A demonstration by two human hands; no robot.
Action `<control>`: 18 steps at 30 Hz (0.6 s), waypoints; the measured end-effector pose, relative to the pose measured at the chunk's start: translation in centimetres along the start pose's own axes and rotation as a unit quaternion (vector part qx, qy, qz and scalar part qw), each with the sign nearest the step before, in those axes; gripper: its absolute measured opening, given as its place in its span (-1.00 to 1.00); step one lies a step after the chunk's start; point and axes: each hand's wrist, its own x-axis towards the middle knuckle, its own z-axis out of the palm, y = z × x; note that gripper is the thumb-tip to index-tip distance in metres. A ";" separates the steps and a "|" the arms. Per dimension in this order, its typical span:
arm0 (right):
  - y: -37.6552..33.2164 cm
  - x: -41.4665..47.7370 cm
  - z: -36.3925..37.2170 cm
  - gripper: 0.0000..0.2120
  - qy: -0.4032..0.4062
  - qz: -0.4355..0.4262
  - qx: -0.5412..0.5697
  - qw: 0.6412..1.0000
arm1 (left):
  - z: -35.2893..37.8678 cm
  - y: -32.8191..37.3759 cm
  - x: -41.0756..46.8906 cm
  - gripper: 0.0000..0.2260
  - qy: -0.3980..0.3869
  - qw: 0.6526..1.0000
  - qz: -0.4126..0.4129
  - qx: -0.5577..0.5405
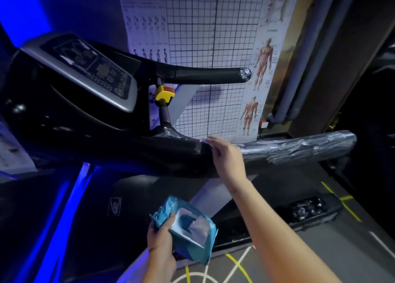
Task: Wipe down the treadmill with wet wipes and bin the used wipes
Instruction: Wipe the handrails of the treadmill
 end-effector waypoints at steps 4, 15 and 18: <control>6.1 -0.2 -3.7 -0.67 0.024 0.069 -0.091 0.993 | 1.6 -2.3 -0.5 -0.67 -0.014 0.999 -0.032 0.008; 4.1 -0.9 -2.3 -0.66 -0.032 -0.044 -0.048 0.997 | 7.4 -6.9 -1.5 -0.79 -0.034 0.994 -0.078 0.069; 5.8 -0.2 -2.7 -0.64 -0.044 -0.015 -0.039 0.998 | 8.0 -8.1 -1.0 -0.66 -0.036 0.990 -0.087 0.104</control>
